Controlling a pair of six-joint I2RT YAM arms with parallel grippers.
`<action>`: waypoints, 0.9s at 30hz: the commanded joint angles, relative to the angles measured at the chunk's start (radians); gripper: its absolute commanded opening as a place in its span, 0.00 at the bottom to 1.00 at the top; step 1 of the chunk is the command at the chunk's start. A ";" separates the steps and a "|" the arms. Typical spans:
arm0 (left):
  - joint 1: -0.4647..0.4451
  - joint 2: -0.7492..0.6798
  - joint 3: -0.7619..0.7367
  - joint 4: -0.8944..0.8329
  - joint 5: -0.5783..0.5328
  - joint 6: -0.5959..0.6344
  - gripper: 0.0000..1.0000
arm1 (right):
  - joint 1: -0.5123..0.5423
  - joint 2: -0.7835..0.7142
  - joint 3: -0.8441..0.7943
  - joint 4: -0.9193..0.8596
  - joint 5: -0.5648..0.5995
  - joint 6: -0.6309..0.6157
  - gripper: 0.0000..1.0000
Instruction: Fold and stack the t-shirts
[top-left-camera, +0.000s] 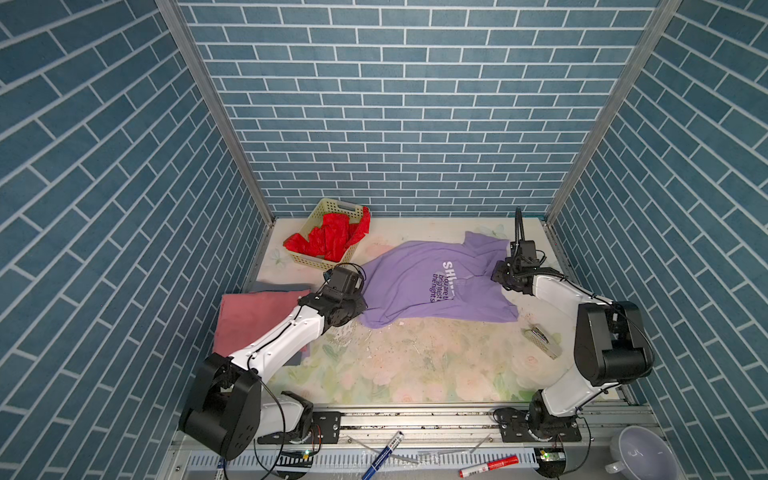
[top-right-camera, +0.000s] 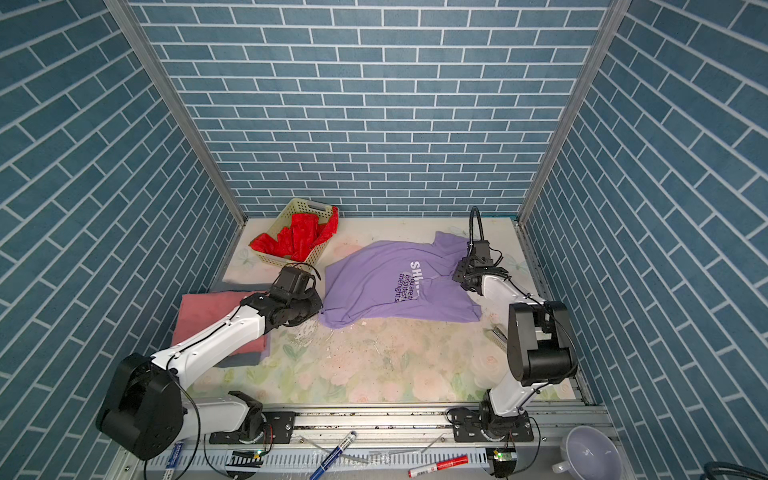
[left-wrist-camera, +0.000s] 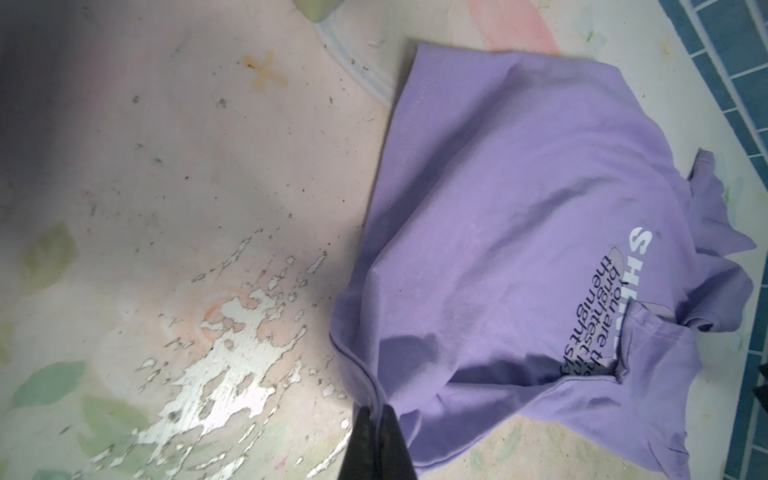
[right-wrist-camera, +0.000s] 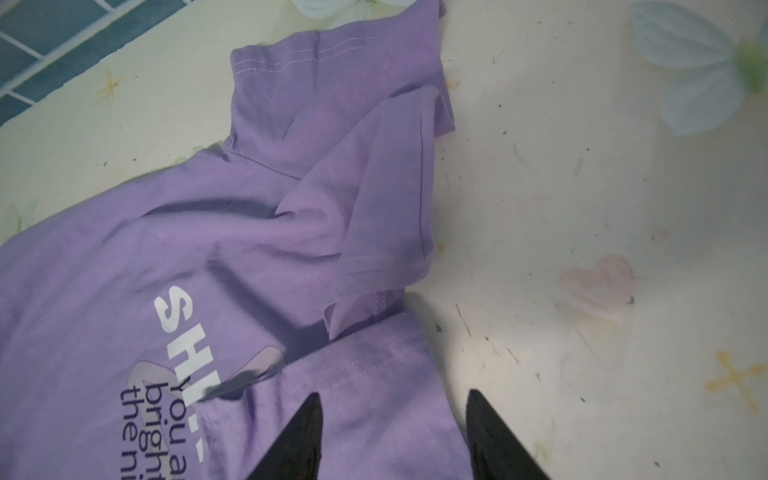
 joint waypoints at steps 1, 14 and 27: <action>-0.002 0.033 0.048 0.033 0.013 0.017 0.02 | -0.007 0.065 0.035 0.038 -0.076 0.009 0.53; 0.014 0.097 0.120 0.027 0.029 0.045 0.01 | -0.010 0.156 0.054 0.071 -0.070 -0.014 0.09; 0.015 0.087 0.118 -0.021 0.000 0.027 0.00 | -0.008 -0.155 -0.066 -0.106 0.079 -0.053 0.00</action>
